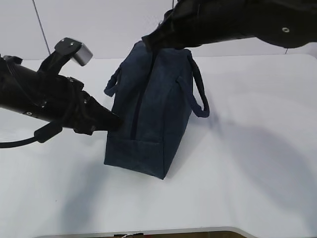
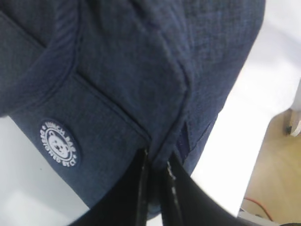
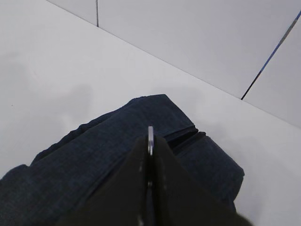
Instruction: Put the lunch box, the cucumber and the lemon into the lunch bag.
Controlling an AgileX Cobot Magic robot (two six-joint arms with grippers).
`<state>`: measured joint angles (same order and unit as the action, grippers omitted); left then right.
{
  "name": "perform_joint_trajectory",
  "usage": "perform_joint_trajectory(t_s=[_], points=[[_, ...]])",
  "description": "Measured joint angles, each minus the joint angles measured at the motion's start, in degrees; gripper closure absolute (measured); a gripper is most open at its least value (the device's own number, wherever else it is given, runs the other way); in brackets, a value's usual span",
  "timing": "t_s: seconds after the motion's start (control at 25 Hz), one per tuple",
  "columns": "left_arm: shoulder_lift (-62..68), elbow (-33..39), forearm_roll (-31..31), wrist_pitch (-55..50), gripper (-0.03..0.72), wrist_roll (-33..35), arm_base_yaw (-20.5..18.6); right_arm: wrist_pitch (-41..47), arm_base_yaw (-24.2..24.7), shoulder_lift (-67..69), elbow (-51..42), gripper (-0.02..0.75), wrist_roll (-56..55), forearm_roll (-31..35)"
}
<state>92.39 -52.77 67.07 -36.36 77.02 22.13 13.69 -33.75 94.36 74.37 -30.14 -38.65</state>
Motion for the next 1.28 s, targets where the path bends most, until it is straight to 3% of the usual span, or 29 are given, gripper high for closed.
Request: perform_joint_trajectory(t_s=[0.12, 0.32, 0.6, 0.84, 0.96, 1.08, 1.2, 1.28], points=[[-0.76, 0.0, 1.63, -0.36, 0.579, -0.26, 0.0, 1.28, 0.11, -0.82, 0.04, 0.733, 0.0, 2.8], [-5.13, 0.13, 5.3, 2.04, 0.34, -1.63, 0.0, 3.2, 0.11, -1.31, 0.18, 0.733, -0.13, 7.33], [-5.62, -2.27, 8.19, 3.62, 0.28, -1.9, 0.0, 3.82, 0.19, -1.31, 0.27, 0.733, -0.13, 12.23], [-0.74, -7.26, 8.57, 3.62, 0.283, -1.9, 0.0, 3.84, 0.19, -1.41, 0.27, 0.733, -0.13, 14.77], [1.87, -7.77, 9.55, 3.39, 0.319, -2.02, 0.0, 3.84, 0.19, -1.41, 0.27, 0.733, -0.13, 15.32], [2.46, -7.9, 9.97, 2.88, 0.419, -2.14, 0.0, 3.84, 0.19, -1.41, 0.27, 0.733, -0.13, 15.75], [2.56, -7.93, 9.72, 2.12, 0.605, -2.14, 0.0, 3.84, 0.19, -1.41, 0.27, 0.733, -0.13, 15.85], [2.56, -7.93, 8.9, 1.31, 0.656, -2.14, 0.0, 3.94, 0.19, -1.41, 0.27, 0.733, -0.13, 15.96]])
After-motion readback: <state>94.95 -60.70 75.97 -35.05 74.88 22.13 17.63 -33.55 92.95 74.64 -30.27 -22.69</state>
